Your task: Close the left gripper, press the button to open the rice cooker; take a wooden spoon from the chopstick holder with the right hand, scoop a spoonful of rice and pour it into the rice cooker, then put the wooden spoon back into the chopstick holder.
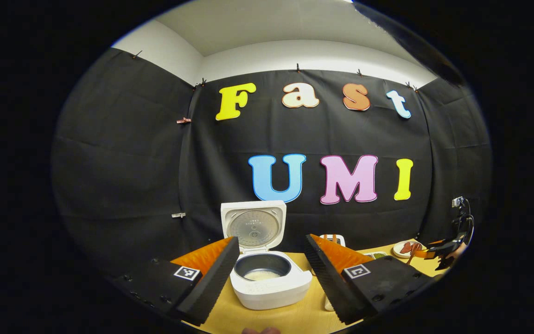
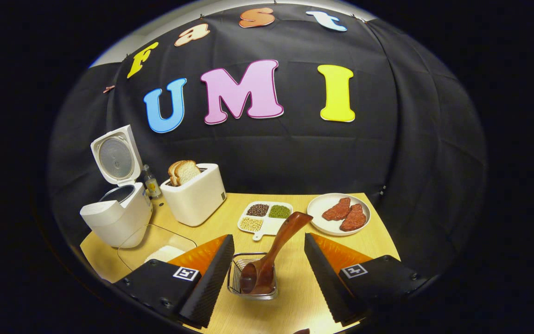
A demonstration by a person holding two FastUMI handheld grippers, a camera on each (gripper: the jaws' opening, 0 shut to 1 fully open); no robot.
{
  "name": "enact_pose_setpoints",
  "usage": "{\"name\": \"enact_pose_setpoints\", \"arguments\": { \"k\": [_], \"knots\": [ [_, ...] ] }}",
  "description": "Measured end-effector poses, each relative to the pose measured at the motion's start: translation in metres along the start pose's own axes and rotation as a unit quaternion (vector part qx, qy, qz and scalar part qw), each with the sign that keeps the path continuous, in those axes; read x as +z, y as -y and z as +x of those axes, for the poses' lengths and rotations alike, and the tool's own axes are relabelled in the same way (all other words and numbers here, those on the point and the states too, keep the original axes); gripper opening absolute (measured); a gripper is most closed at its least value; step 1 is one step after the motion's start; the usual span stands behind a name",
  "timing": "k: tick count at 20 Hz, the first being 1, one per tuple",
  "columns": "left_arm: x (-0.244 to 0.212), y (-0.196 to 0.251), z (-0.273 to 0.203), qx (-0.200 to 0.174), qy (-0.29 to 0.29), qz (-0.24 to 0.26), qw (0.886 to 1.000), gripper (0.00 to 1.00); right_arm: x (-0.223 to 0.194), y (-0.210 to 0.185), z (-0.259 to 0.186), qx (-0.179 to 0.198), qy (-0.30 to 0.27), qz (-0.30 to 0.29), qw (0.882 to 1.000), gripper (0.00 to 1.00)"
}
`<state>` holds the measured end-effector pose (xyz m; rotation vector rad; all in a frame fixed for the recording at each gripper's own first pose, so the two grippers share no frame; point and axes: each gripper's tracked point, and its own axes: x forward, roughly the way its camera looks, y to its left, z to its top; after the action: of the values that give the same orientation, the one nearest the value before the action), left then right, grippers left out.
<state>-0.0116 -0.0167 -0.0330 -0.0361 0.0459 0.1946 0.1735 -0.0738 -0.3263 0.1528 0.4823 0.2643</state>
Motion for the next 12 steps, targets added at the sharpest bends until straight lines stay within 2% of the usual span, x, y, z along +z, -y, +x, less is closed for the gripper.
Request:
{"name": "enact_pose_setpoints", "arguments": {
  "k": [4, 6, 9, 11, 12],
  "knots": [
    [-0.003, 0.0, -0.004, 0.014, -0.007, 0.007, 1.0, 0.97, -0.017, 0.004, 0.03, 0.005, -0.021, 0.017, 1.0, 0.95],
    [-0.006, -0.002, -0.006, 0.02, -0.012, 0.007, 1.0, 0.97, -0.024, 0.003, 0.045, 0.009, -0.034, 0.03, 0.999, 0.87],
    [-0.011, -0.004, -0.008, 0.025, -0.021, 0.009, 0.999, 0.97, -0.037, 0.008, 0.065, 0.006, -0.054, 0.041, 0.998, 0.51],
    [-0.011, -0.006, -0.009, 0.026, -0.023, 0.007, 0.999, 0.97, -0.045, 0.008, 0.069, 0.008, -0.068, 0.055, 0.996, 0.22],
    [-0.013, -0.006, -0.009, 0.025, -0.024, 0.006, 0.999, 0.97, -0.048, 0.008, 0.069, 0.01, -0.073, 0.064, 0.995, 0.22]
  ]
}}
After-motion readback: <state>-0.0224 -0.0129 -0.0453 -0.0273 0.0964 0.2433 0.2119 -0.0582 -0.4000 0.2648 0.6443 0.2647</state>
